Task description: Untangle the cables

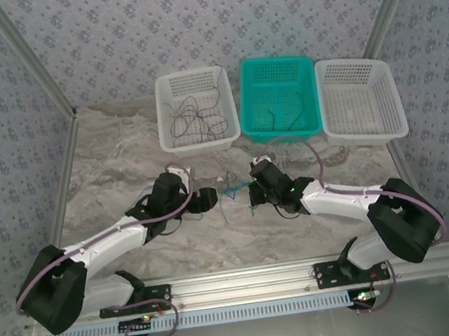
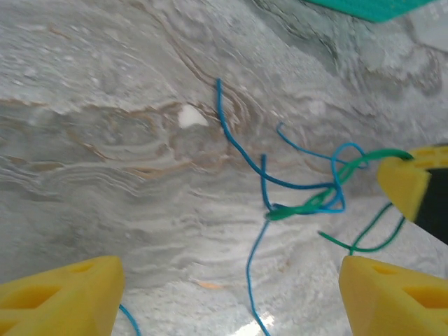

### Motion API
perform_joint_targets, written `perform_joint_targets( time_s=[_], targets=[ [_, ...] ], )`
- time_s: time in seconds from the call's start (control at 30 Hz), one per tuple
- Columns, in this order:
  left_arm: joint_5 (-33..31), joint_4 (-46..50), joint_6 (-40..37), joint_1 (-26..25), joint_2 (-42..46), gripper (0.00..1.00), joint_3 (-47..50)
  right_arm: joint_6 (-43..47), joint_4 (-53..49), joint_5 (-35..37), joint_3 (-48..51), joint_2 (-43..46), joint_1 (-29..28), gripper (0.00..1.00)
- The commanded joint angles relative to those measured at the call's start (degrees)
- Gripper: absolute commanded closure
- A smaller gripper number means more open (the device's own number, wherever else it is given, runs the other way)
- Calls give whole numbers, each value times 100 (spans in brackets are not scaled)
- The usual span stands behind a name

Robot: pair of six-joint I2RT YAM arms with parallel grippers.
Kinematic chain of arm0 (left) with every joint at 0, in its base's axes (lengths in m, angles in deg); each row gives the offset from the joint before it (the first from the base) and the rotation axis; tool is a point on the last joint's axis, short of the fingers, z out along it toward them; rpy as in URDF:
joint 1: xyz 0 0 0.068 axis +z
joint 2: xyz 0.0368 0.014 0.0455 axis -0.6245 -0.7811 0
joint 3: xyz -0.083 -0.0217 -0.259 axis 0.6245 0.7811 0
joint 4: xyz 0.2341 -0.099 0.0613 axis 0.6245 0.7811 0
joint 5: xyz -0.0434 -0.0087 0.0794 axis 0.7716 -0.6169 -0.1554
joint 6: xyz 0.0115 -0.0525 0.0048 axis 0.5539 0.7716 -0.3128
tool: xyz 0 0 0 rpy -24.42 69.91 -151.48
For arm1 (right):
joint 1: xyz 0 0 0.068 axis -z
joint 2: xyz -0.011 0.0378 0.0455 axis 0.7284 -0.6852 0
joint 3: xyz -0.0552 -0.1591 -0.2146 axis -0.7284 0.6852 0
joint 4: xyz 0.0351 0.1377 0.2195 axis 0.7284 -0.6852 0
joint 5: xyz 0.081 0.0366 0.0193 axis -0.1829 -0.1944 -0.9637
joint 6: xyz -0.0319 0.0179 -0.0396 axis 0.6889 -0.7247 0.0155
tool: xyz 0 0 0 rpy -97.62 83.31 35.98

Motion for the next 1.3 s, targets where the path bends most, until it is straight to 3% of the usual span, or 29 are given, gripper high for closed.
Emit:
perform_joint_targets(
  time_s=[0.0, 0.1, 0.23, 0.3, 0.43, 0.53, 0.6, 0.73, 0.77, 0.97, 1.27],
  targets=[
    [267, -629, -28, -80, 15, 19, 72, -68, -14, -159, -138, -138, 14, 100],
    [416, -1041, 62, -85, -306, 29, 66, -75, 6, -279, -183, -203, 14, 100],
    [901, -1439, -201, -149, -943, 53, -195, -92, -59, -288, -219, -178, 39, 100],
    [920, -1587, -265, -177, -1277, 54, -214, -187, -145, -282, -263, -196, 121, 100],
    [976, -2043, -157, -207, -1718, 42, -90, -313, -235, -587, -370, -170, 350, 100],
    [626, -1821, -152, -308, -1922, 41, -213, -390, -210, -837, -393, -118, 410, 100],
    [206, -1686, 46, -314, -2045, 55, -281, -435, -260, -947, -438, -107, 436, 100],
    [-330, -1777, 319, -303, -2071, 100, -253, -502, -490, -1065, -489, -45, 586, 100],
    [-444, -1765, 332, -303, -2016, 100, -236, -622, -504, -1081, -465, -5, 637, 100],
    [-1365, -1069, 373, -32, -678, 100, 182, -920, -1003, -883, -218, 196, 1203, 100],
    [-1810, 1179, 269, 1214, 2501, 100, 463, -960, -1018, -1241, 272, 303, 2014, 100]
  ],
)
